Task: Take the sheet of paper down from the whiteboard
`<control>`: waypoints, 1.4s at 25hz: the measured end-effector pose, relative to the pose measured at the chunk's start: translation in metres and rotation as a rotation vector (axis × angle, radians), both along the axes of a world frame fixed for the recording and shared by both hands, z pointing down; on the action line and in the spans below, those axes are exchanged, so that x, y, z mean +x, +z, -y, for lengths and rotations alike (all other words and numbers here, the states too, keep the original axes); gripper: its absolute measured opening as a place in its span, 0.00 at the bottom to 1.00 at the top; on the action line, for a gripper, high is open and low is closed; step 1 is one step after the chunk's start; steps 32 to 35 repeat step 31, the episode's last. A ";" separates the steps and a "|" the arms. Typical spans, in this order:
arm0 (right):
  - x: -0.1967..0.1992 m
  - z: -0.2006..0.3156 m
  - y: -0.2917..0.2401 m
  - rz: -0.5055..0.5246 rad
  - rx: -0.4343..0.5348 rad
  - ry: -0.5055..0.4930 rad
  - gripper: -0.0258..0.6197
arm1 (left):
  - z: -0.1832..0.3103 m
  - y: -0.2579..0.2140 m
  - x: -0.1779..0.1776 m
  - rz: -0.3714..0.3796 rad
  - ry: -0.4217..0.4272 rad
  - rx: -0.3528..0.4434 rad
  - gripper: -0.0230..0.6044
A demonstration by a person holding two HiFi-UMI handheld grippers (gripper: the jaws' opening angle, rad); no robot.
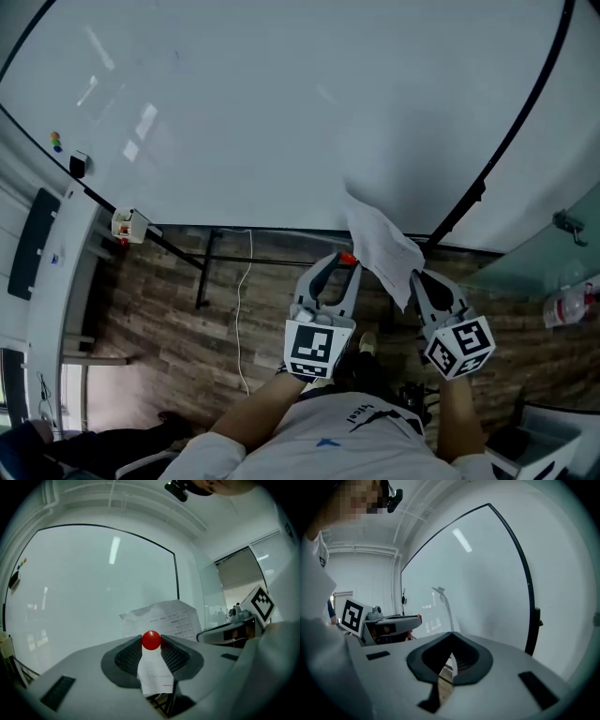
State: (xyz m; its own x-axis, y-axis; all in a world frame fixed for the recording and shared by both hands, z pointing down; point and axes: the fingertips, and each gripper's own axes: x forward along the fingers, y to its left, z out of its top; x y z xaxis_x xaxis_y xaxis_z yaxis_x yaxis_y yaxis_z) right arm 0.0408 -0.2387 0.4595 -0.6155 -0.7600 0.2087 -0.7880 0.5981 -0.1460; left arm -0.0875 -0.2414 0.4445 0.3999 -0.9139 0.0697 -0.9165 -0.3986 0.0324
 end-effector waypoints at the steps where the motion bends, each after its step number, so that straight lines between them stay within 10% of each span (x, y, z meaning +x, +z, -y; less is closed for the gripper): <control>1: -0.003 -0.006 0.000 -0.003 -0.004 0.002 0.06 | -0.005 0.001 -0.001 -0.001 0.007 -0.002 0.25; 35: -0.026 -0.044 -0.009 0.000 0.002 -0.016 0.06 | -0.045 0.004 -0.013 -0.014 0.029 -0.008 0.25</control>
